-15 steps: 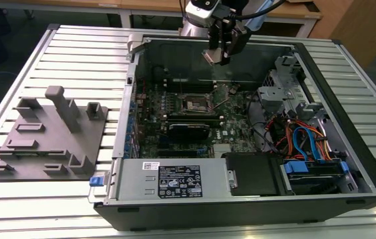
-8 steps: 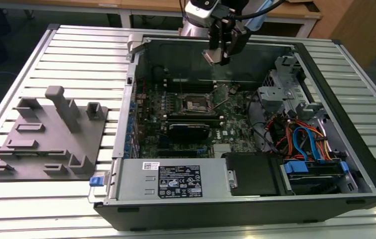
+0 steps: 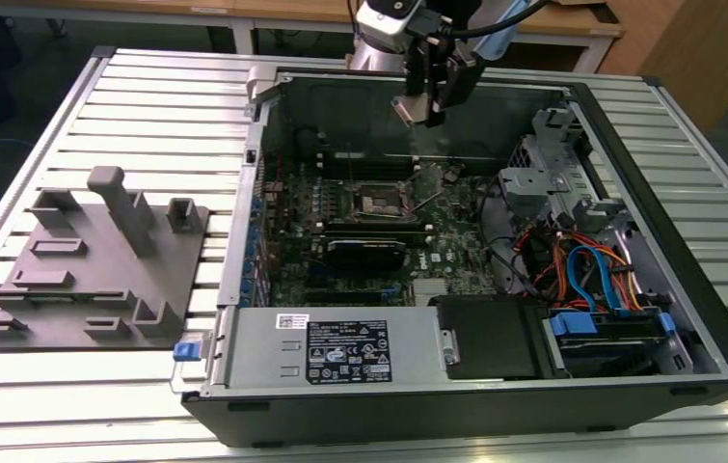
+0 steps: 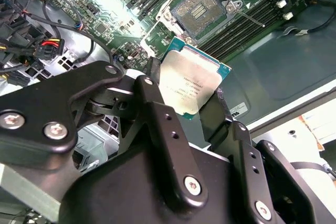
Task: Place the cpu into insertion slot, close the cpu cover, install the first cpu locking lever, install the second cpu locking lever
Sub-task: 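Place the cpu into insertion slot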
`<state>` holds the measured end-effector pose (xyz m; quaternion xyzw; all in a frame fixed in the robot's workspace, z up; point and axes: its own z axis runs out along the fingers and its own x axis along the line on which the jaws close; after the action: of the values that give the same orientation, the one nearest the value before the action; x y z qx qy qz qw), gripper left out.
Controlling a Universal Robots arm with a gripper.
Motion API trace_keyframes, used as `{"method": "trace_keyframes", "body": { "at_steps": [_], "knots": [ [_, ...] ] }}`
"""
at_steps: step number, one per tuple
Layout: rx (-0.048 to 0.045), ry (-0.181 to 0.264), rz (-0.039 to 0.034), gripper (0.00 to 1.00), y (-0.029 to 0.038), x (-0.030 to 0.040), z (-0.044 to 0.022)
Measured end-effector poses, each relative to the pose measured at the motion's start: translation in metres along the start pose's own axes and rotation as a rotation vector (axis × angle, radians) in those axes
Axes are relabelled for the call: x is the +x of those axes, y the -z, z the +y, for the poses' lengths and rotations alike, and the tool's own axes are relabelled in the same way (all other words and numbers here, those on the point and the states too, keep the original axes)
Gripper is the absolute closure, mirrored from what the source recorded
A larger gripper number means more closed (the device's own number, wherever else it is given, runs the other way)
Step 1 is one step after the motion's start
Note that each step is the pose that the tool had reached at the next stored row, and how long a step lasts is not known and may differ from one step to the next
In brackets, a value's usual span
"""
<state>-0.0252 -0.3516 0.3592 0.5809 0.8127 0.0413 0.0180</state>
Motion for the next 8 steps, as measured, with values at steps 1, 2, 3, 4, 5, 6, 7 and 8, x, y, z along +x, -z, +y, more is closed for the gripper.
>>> {"method": "trace_keyframes", "body": {
  "at_steps": [1, 2, 3, 4, 5, 6, 7, 8],
  "knots": [
    [0.0, -0.002, -0.0003, 0.46, 0.0, 0.0, 0.0],
    [-0.0001, -0.005, -0.0005, 0.46, 0.0, 0.0, 0.0],
    [-0.0001, -0.007, -0.0007, 0.46, 0.0, 0.0, 0.0],
    [-0.0002, -0.009, -0.0008, 0.46, -0.0001, 0.0, 0.0],
    [-0.0002, -0.012, -0.001, 0.46, -0.0001, 0.0, 0.0],
    [-0.0002, -0.014, -0.0012, 0.46, -0.0001, 0.0, 0.0],
    [-0.0003, -0.016, -0.0014, 0.46, -0.0001, 0.0, 0.0],
    [-0.0003, -0.018, -0.0016, 0.46, -0.0001, 0.0, 0.0]
  ]
}}
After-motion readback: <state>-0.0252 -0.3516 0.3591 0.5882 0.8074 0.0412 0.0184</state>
